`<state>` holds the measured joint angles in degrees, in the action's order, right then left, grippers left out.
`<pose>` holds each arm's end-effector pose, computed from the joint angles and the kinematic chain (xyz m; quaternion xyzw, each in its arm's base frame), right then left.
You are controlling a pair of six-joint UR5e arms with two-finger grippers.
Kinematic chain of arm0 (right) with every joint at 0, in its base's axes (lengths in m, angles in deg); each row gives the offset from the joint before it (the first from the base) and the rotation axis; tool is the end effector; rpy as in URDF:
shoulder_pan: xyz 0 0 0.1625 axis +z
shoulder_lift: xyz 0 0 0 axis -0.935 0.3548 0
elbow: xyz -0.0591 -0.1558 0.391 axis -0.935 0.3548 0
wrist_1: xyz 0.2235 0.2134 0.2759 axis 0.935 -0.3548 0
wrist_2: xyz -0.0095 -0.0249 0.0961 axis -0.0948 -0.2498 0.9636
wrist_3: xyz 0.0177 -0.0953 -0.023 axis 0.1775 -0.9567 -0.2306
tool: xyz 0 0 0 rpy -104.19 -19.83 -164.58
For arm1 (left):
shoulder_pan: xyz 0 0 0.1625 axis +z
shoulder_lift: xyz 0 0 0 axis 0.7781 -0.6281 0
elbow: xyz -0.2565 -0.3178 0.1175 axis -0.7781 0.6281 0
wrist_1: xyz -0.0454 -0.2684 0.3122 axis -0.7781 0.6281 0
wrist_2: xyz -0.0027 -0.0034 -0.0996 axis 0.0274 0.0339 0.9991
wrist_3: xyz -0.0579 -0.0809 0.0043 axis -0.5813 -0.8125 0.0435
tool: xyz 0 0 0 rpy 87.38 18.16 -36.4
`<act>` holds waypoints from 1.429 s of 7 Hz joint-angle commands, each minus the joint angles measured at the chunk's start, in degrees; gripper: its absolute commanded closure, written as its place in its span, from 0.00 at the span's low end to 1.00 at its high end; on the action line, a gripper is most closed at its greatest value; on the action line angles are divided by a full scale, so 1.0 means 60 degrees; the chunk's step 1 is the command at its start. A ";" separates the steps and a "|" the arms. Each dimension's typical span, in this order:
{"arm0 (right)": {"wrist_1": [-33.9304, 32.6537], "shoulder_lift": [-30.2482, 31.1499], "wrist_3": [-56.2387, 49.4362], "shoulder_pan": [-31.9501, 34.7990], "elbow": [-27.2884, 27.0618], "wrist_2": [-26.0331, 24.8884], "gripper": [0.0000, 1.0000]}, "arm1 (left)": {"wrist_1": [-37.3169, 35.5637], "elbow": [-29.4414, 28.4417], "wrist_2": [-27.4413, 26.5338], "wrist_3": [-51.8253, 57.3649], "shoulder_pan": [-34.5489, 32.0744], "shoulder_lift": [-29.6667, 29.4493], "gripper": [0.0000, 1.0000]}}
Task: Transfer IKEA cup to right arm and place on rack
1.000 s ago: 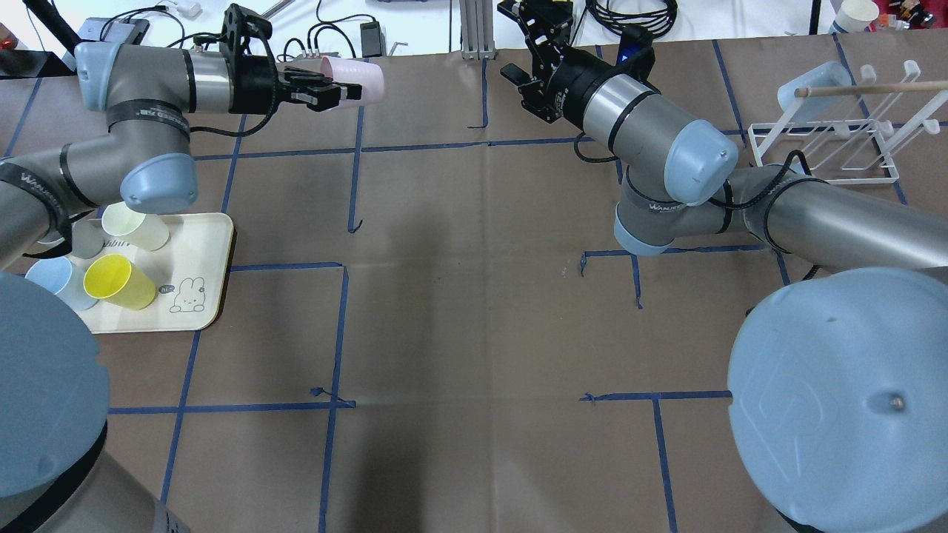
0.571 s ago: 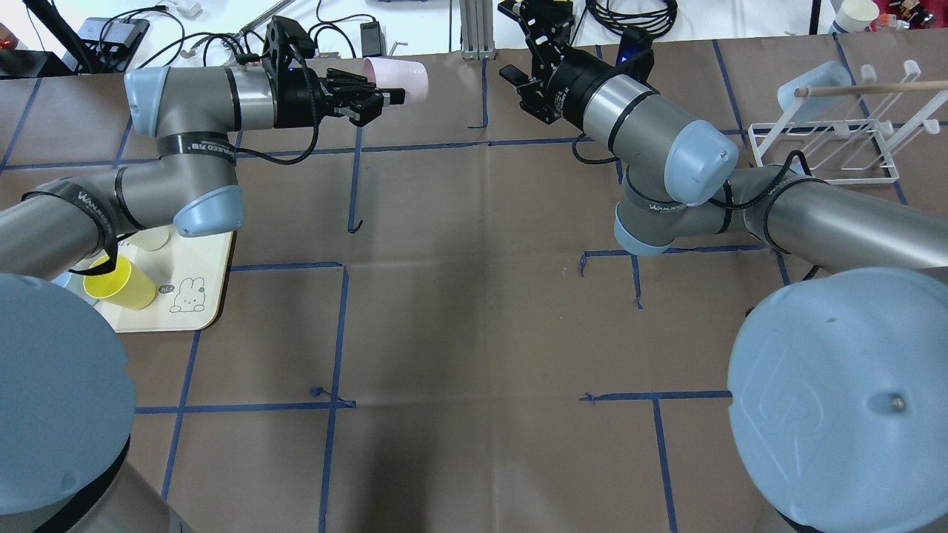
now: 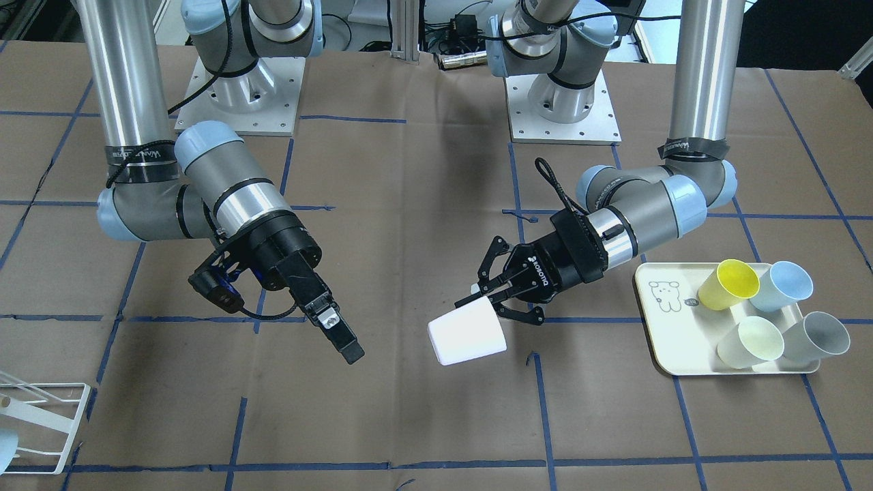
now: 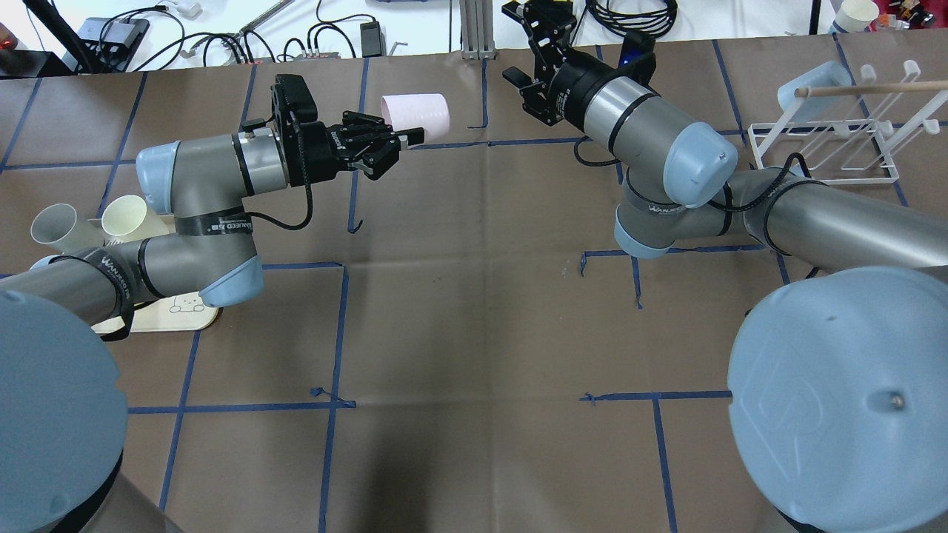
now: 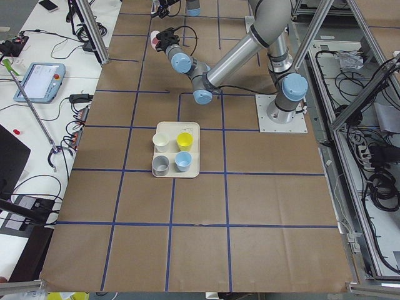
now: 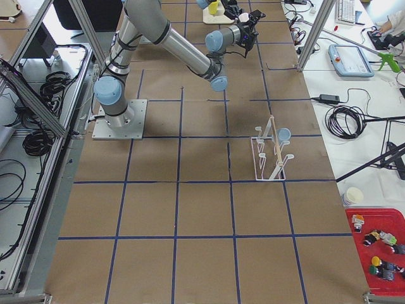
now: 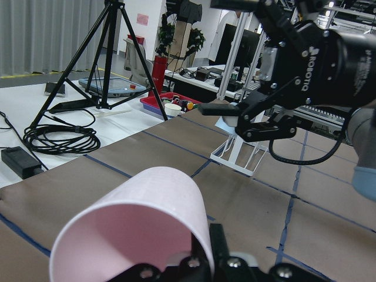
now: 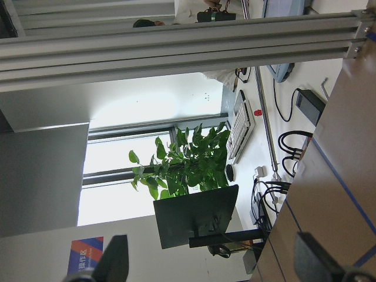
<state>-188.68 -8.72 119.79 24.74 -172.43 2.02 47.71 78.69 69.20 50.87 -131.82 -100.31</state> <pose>0.2272 -0.5800 0.3293 0.3686 0.6501 -0.2688 0.6077 -0.1405 -0.5564 0.2778 -0.3561 -0.6977 0.4615 0.4165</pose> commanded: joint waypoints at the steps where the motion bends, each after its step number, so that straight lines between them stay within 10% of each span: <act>1: 0.0638 0.0174 0.0000 -0.0001 -0.0048 -0.0502 0.00 | -0.0746 0.0250 0.0743 -0.1455 -0.0065 0.0334 1.00; 7: 0.1024 0.0994 0.0000 0.0393 -0.1395 -0.0590 0.00 | -0.1696 0.0177 0.1142 -0.1385 -0.0080 0.0203 1.00; 10: 0.1024 0.1024 -0.0043 0.1052 -0.1410 -0.0766 0.00 | -0.1728 0.0133 -0.0877 -0.1444 -0.0708 0.0291 1.00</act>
<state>-182.54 -2.64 119.61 29.86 -180.73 -2.43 37.45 79.55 67.58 42.26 -134.44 -98.71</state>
